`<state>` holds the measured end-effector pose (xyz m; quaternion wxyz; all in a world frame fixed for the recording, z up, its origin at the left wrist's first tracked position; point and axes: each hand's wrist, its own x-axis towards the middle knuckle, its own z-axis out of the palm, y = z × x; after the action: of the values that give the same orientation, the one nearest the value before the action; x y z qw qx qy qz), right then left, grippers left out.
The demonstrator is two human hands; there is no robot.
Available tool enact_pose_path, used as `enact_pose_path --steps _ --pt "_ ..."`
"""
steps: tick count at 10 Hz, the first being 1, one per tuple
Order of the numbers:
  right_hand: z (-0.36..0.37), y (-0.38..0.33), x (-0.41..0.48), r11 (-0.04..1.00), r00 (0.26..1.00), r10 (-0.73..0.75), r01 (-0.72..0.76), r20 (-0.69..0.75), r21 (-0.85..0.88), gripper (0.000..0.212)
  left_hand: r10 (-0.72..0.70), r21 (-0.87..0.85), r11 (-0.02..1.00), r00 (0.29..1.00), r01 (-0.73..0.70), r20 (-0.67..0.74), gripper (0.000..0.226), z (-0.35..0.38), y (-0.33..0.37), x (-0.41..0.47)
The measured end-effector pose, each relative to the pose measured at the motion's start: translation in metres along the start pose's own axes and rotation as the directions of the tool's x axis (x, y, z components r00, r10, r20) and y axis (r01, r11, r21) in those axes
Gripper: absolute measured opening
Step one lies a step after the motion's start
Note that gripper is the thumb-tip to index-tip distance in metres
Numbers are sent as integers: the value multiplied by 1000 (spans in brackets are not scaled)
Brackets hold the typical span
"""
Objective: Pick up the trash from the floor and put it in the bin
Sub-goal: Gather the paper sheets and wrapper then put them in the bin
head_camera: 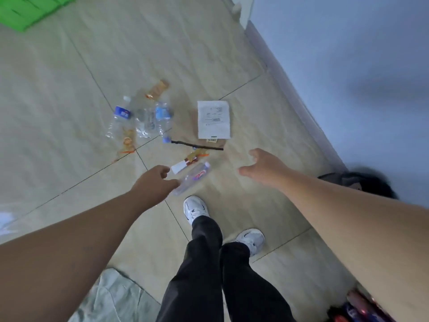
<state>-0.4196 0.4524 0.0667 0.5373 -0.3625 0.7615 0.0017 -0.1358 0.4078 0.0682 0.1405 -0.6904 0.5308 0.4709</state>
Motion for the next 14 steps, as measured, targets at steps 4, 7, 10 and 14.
enact_pose_path --steps 4,7,10,14 --pt "53 -92 43 986 998 25 -15 63 -167 70 -148 -190 969 988 155 46 60 -43 -95 20" --pt "66 -83 106 983 983 185 -185 -13 -3 29 -173 -267 946 983 182 56 56 -19 -102 77" --pt "91 -27 241 923 948 317 -303 -24 238 31 -110 -81 990 992 115 59 62 74 -106 202" --pt "139 -6 424 928 948 274 -216 -163 304 78 44 278 960 993 -11 -114 65 176 -144 367"
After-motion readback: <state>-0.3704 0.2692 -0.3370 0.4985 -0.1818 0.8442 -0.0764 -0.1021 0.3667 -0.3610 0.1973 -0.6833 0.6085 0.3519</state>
